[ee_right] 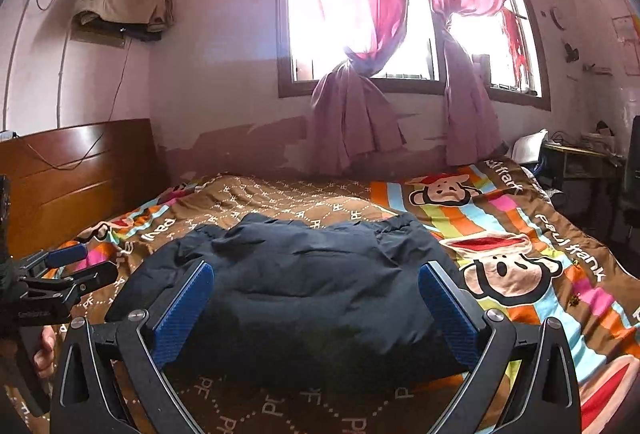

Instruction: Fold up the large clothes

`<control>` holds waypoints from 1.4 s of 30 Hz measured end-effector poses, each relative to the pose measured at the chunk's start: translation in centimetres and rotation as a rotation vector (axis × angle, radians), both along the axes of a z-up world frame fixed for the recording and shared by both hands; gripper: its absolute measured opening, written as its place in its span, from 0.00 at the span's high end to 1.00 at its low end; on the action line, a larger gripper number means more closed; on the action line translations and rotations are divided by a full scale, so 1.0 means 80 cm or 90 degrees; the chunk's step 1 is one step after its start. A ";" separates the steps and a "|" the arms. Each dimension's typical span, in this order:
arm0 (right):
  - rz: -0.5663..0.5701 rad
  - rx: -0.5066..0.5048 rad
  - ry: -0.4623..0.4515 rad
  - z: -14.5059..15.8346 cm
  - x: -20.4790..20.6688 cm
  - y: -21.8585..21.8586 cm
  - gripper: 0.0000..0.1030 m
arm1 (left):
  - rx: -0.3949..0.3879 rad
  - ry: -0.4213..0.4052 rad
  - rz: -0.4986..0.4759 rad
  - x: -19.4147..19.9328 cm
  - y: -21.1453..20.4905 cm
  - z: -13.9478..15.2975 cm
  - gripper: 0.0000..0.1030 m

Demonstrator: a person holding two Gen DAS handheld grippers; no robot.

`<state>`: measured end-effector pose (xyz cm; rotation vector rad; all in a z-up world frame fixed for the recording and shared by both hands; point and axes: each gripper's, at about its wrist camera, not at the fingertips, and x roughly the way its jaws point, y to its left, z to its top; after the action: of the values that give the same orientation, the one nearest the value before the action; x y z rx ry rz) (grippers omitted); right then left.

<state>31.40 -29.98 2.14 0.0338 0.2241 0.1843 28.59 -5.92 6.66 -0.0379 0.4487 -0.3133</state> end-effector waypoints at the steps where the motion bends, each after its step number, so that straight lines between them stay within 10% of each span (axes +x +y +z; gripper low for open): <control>1: 0.000 0.000 -0.001 -0.001 -0.003 0.001 0.00 | -0.002 0.002 0.000 -0.003 0.001 -0.001 0.02; 25: 0.000 -0.069 0.030 -0.044 -0.051 0.024 0.00 | 0.007 0.042 0.025 -0.043 -0.006 -0.044 0.02; 42: -0.030 -0.047 0.058 -0.068 -0.051 0.026 0.00 | 0.072 -0.041 0.049 -0.076 -0.009 -0.062 0.02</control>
<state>27.29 -27.91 -3.31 -0.0255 0.3202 0.1279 22.52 -6.64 1.68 0.0650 0.3987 -0.2131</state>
